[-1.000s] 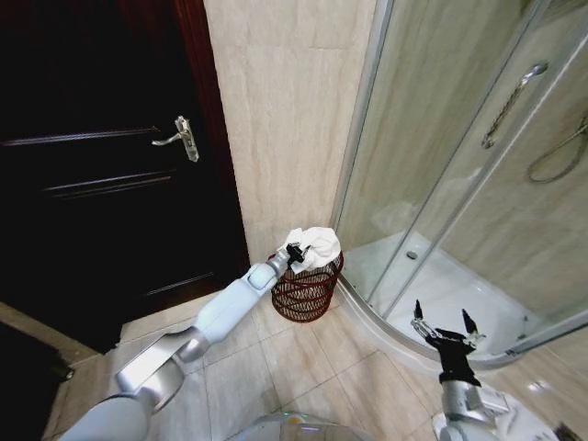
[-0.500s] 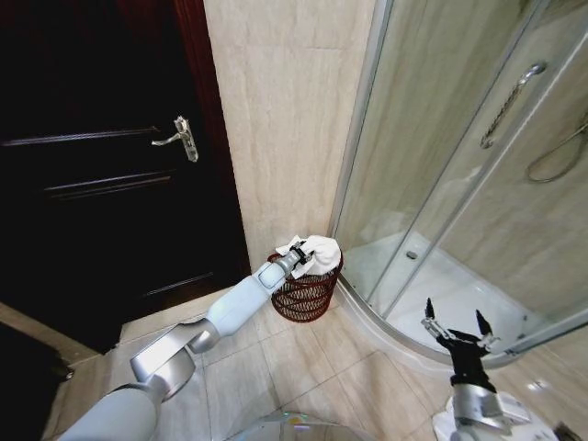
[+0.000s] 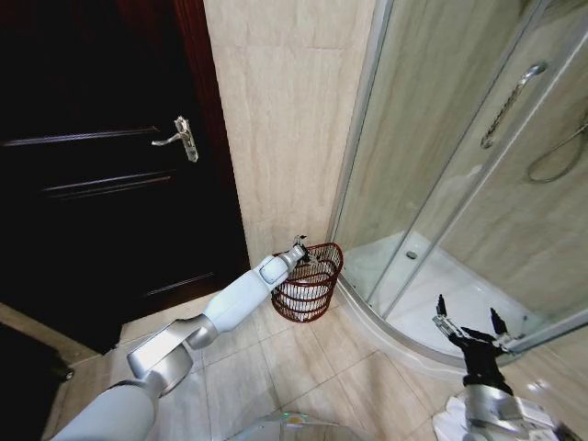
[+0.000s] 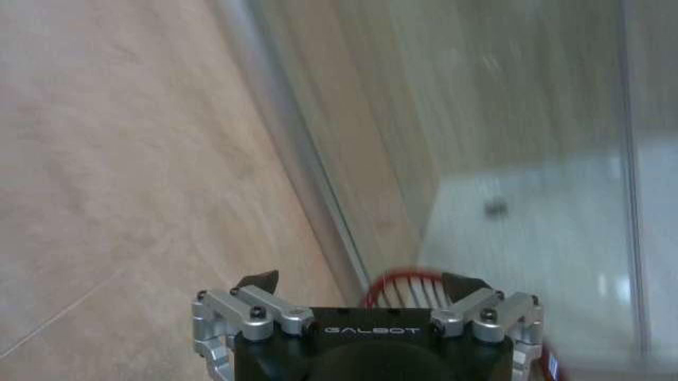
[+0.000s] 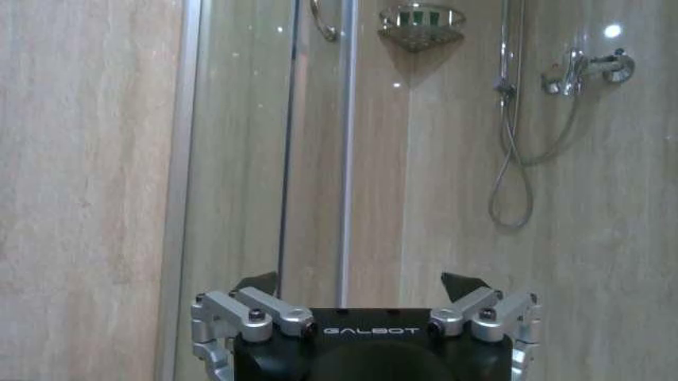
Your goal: Discard the used towel into the hamper.
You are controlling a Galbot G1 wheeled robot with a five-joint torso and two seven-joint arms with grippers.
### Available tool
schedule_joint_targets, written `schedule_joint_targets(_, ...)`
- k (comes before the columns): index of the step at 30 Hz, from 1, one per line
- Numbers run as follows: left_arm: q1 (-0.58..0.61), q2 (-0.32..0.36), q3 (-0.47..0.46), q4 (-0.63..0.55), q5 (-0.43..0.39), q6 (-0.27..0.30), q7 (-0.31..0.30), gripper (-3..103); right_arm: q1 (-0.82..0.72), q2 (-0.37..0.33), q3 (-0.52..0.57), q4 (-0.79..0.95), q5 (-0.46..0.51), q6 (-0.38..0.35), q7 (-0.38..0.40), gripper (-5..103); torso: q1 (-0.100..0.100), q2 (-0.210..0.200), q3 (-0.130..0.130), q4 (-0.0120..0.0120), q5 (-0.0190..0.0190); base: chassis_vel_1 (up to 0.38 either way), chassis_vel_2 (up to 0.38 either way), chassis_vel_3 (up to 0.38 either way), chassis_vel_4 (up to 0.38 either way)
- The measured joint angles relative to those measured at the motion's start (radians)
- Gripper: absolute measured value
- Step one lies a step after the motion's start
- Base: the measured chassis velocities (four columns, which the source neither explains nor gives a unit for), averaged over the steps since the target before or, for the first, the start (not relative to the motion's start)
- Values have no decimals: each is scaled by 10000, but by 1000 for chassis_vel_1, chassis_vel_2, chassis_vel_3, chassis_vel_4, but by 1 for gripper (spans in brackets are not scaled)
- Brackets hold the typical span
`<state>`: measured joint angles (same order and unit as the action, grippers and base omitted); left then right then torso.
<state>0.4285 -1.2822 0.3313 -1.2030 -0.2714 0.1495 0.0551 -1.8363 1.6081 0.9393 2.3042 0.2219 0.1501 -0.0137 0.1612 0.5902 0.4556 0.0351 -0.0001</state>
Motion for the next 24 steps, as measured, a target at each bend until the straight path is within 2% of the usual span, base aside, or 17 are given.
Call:
schedule_joint_targets(1, 129, 54, -145, -160, -156, -80, -71, 100, -3, 0, -31, 31, -9, -41, -3, 100, 0, 0, 0, 2, -1, 0, 0, 0, 0)
schedule_joint_targets(2, 683, 266, -930, -821, -388, -175, -299, 100, 3, 0, -129, 90, -45, -172, -15, 100, 1, 0, 0, 1, -4, 0, 0, 0, 0)
schedule_joint_targets(4, 1496, 476, -1900, -1761, -441, -22, -522, 100, 43, 0, -229, 120, -171, -324, -19, 100, 0, 1, -1, 6, 5, 0, 0, 0, 0)
schedule_joint_targets(5, 1496, 476, -1900, -1761, -441, -22, -522, 100, 43, 0, -229, 120, -171, -324, -19, 100, 0, 1, -1, 6, 5, 0, 0, 0, 0)
schedule_joint_targets(7, 2849, 716, -3091, -3023, -455, 45, -767, 100, 78, 0, -321, 234, -356, -603, -19, 100, 0, 0, 0, 10, -5, 0, 0, 0, 0)
schedule_joint_targets(9, 3248, 764, -3423, -3354, -402, 8, -802, 100, 79, -1, -346, 280, -390, -689, -18, 100, 0, 1, -1, 9, -4, 0, 0, 0, 0)
schedule_joint_targets(11, 4681, 901, -4509, -4520, -251, -247, -957, 100, 69, 0, -456, 470, -562, -906, -4, 100, 0, 1, -1, 7, -4, 0, 0, 0, 0)
schedule_joint_targets(12, 4681, 901, -4509, -4520, -251, -247, -957, 100, 69, 0, -456, 470, -562, -906, -4, 100, 0, 1, -1, 7, -4, 0, 0, 0, 0)
schedule_joint_targets(15, 7092, 744, -6403, -6282, 14, -771, -1207, 100, 78, -1, -834, 735, -900, -1271, -51, 100, -1, 2, -2, 5, 0, 0, 0, 0, 0)
schedule_joint_targets(16, 7092, 744, -6403, -6282, 14, -771, -1207, 100, 78, -1, -834, 735, -900, -1271, -51, 100, -1, 2, -2, 5, 0, 0, 0, 0, 0)
schedule_joint_targets(18, 8188, 510, -7262, -6882, 410, -1199, -1217, 100, 142, -1, -1073, 831, -1089, -1505, -163, 100, -1, 2, -2, 6, -4, 0, 0, 0, 0)
schedule_joint_targets(19, 8857, 349, -7944, -7185, 673, -1592, -1218, 100, 223, 0, -1216, 884, -1237, -1645, -270, 100, -2, 2, -1, 8, 0, 0, 0, 0, 0)
schedule_joint_targets(20, 8857, 349, -7944, -7185, 673, -1592, -1218, 100, 223, 0, -1216, 884, -1237, -1645, -270, 100, -2, 2, -1, 8, 0, 0, 0, 0, 0)
schedule_joint_targets(23, 9964, 109, -9160, -7749, 419, -2085, -1271, 100, 387, -1, -1315, 940, -1344, -1856, -446, 100, -1, 2, -1, 5, 0, 0, 0, 0, 0)
schedule_joint_targets(24, 9964, 109, -9160, -7749, 419, -2085, -1271, 100, 387, -1, -1315, 940, -1344, -1856, -446, 100, -1, 2, -1, 5, 0, 0, 0, 0, 0)
